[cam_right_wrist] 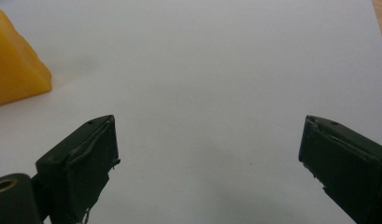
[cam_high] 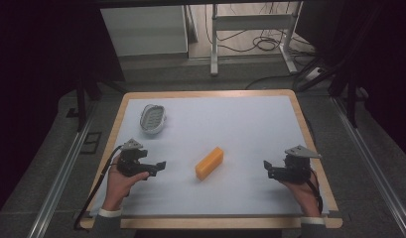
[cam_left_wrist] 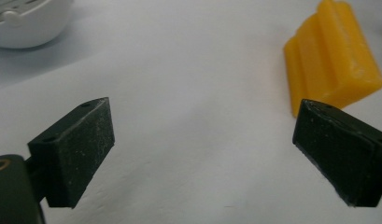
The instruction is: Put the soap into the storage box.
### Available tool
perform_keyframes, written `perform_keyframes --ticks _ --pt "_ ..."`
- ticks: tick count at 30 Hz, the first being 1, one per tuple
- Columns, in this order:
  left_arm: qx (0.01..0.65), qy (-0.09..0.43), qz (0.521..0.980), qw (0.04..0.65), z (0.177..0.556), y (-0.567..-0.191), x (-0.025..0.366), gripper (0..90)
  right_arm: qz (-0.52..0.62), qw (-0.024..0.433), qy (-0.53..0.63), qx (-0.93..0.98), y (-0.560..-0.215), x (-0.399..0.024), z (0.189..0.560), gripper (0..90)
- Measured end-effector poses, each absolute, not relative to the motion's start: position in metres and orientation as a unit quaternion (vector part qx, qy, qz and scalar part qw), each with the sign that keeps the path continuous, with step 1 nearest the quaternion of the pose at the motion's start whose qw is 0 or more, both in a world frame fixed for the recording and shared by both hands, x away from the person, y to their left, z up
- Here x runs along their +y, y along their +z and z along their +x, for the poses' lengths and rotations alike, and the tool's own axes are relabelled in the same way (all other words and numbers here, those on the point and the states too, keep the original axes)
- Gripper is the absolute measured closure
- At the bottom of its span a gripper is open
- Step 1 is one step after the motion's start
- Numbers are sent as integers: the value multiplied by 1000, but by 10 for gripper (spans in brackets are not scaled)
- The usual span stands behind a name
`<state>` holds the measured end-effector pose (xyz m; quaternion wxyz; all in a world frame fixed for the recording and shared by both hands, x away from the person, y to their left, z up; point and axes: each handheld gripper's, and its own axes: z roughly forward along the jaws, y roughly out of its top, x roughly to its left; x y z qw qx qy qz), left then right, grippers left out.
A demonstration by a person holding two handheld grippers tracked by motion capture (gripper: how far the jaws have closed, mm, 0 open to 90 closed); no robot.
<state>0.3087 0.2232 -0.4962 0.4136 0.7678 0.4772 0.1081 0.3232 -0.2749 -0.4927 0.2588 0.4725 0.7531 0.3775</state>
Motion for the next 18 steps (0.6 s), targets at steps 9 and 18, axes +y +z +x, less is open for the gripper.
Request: perform_keyframes --ticks 9,18 --pt "474 138 793 357 303 -499 224 115 434 279 396 759 -490 -275 321 55" --pt "466 131 800 355 302 -495 225 127 438 282 379 765 -493 -275 320 58"
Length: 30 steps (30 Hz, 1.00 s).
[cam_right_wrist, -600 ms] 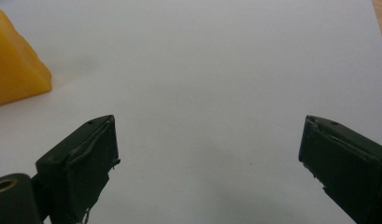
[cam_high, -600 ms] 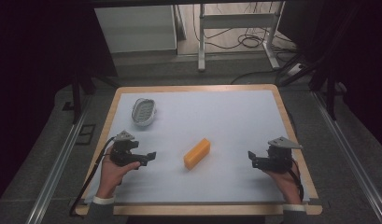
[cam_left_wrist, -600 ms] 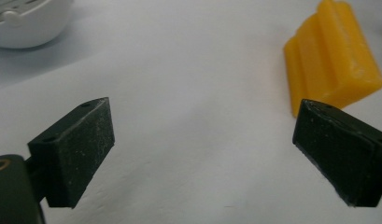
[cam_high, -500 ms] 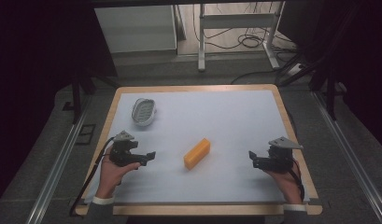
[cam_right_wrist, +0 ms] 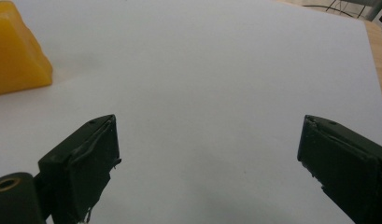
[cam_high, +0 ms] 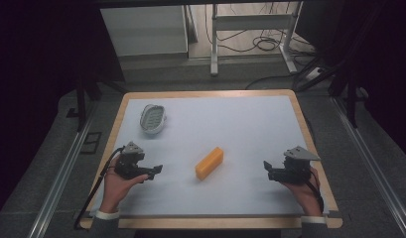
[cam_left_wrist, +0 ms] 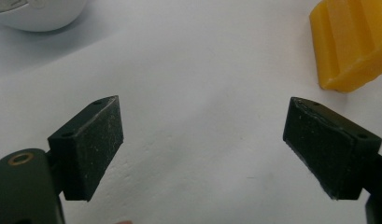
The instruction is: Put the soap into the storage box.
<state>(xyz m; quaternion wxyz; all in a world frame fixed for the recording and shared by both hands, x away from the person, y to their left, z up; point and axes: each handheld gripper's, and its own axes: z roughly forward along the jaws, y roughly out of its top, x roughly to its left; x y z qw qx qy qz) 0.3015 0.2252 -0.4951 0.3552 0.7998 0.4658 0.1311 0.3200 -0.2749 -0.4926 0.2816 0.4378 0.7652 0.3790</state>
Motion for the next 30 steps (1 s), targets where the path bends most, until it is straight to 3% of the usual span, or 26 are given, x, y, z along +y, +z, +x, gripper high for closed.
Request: perform_keyframes --ticks 10,30 --pt "450 136 807 358 304 -467 223 132 459 280 381 752 -493 -292 320 63" --pt "379 137 843 357 318 -424 176 131 463 297 370 749 -492 -292 315 71"
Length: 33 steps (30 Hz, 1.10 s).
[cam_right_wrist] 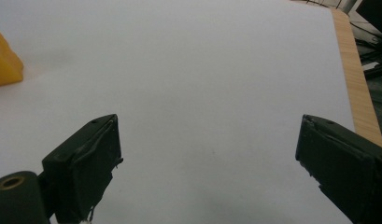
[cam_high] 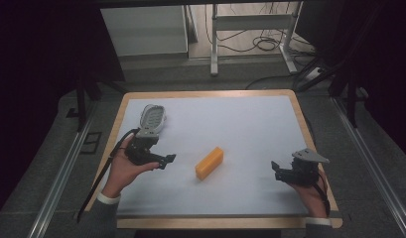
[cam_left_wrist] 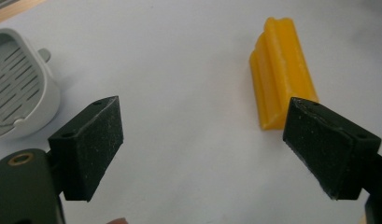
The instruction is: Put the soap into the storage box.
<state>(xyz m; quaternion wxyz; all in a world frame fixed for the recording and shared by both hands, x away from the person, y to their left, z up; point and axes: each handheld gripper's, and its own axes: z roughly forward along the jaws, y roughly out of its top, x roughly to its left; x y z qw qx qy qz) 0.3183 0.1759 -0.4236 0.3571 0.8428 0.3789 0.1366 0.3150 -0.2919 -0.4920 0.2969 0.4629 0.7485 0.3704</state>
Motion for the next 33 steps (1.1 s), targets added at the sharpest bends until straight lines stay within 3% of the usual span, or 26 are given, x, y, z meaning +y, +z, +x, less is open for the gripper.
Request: perform_keyframes --ticks 19,33 --pt "347 126 867 334 330 -418 118 133 480 303 362 739 -495 -295 315 75" --pt "324 135 882 313 334 -421 82 191 489 303 355 737 -498 -298 316 75"
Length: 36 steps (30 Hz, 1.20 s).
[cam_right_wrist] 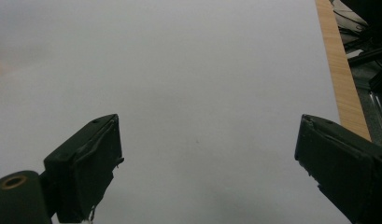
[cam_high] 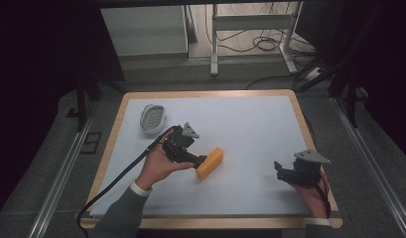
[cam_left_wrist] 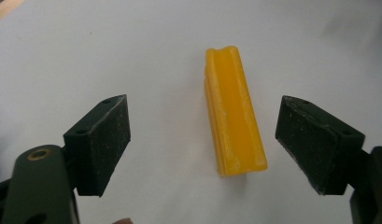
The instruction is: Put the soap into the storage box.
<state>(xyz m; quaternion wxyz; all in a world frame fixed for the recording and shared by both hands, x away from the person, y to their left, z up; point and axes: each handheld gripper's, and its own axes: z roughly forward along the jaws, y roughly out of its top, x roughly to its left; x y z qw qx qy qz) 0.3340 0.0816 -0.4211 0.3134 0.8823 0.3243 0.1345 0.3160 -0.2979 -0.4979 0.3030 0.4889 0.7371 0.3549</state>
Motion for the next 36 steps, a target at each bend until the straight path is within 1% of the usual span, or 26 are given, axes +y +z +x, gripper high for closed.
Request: perform_keyframes --ticks 10,16,19,22,25,27,32,36 --pt "338 111 881 311 340 -436 67 198 495 303 349 736 -500 -299 316 75" --pt "344 88 888 291 349 -453 55 214 495 302 346 738 -502 -298 317 75" --pt "351 76 888 289 353 -458 51 239 496 301 343 739 -503 -298 318 75" --pt "348 80 894 270 356 -463 43 256 497 300 340 740 -504 -298 318 75" --pt "345 69 897 269 358 -466 36 279 497 300 340 740 -505 -298 318 75" --pt "347 79 895 268 358 -468 34 295 498 300 341 739 -504 -298 318 75" --pt "346 76 900 253 361 -474 34 318 501 301 340 737 -505 -302 318 75" --pt "344 68 904 245 363 -480 31 363 503 301 338 737 -505 -301 318 75"
